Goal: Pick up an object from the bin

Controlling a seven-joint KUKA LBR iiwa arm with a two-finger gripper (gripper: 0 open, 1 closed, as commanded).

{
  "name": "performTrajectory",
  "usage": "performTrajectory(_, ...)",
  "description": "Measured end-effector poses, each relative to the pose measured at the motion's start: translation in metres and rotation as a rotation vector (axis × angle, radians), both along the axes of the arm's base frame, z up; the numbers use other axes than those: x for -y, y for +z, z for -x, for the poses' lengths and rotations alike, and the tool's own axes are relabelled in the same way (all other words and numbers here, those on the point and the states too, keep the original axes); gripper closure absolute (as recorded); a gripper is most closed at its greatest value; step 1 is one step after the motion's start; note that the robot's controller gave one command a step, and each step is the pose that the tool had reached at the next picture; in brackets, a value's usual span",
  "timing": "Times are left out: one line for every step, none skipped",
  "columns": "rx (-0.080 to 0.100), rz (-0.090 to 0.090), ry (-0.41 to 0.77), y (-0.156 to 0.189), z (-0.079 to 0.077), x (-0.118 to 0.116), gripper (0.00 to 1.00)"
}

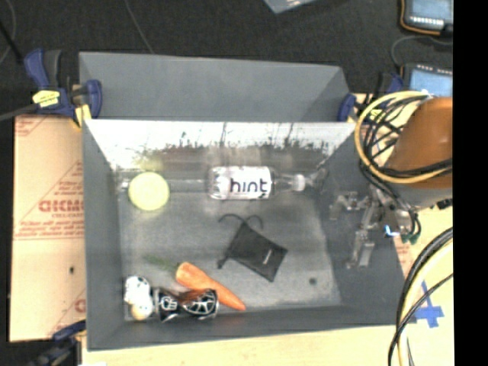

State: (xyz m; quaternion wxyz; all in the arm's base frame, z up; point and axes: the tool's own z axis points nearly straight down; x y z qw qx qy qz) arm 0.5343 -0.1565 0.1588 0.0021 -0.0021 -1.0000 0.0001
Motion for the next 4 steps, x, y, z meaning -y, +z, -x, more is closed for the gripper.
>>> performTrajectory(0.008, 0.002, 0.004, 0.005, -0.002, -0.001, 0.0)
performTrajectory(0.009, 0.002, -0.039, -0.034, -0.006, -0.044, 0.0)
performTrajectory(0.007, 0.0, 0.13, -0.039, -0.036, -0.047, 0.0)
performTrajectory(0.01, 0.006, 0.272, -0.046, -0.041, -0.064, 0.0)
